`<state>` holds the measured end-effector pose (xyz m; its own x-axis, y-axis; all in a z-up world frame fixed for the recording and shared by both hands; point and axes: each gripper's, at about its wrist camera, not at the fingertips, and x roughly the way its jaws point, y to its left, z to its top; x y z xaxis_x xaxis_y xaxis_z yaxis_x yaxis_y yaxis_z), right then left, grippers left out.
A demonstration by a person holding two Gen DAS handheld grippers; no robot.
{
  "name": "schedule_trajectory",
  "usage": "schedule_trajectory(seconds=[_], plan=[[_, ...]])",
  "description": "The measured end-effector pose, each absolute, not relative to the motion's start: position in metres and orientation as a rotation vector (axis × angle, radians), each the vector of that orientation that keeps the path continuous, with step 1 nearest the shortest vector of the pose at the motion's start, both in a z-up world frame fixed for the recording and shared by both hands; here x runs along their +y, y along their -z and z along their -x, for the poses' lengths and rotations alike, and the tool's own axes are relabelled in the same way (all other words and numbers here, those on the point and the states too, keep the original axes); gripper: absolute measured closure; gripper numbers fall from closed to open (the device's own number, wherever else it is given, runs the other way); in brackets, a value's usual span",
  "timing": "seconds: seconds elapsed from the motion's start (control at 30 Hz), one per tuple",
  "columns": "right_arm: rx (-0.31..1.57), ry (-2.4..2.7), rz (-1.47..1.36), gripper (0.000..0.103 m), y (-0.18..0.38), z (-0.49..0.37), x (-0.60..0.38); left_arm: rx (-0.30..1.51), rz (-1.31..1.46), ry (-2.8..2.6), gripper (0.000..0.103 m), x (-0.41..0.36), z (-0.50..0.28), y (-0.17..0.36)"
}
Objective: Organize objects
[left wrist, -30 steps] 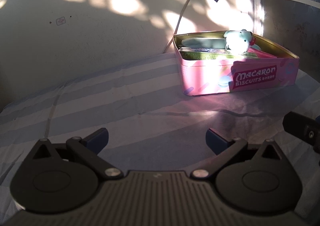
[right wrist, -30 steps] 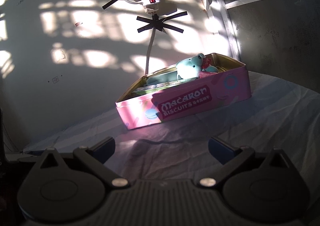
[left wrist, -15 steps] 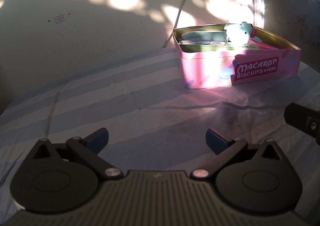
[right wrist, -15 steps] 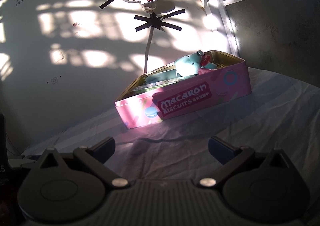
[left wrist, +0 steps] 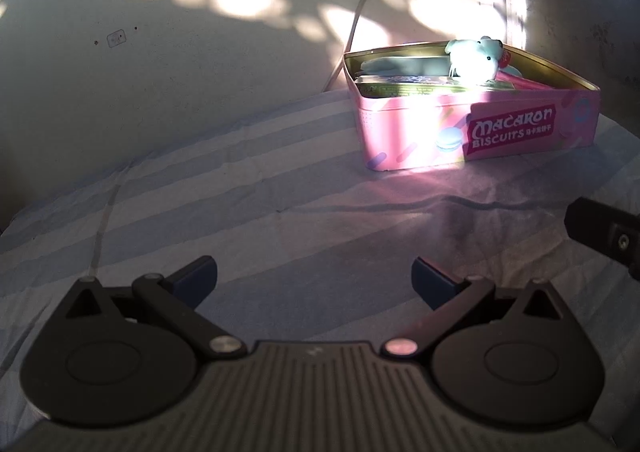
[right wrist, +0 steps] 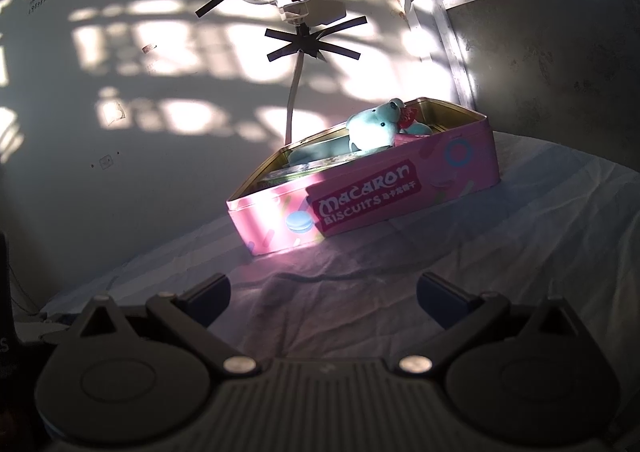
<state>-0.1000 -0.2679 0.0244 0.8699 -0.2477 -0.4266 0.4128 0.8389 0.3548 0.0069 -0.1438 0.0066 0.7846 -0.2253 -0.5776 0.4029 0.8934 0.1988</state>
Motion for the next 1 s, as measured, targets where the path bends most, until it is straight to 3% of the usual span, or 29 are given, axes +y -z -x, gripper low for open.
schedule_trajectory(seconds=[1.0], plan=[[0.398, 0.37, -0.5, 0.0, -0.0169, 0.1016, -0.2768, 0.682, -0.339, 0.278, 0.0, -0.1539, -0.0094, 0.0008]])
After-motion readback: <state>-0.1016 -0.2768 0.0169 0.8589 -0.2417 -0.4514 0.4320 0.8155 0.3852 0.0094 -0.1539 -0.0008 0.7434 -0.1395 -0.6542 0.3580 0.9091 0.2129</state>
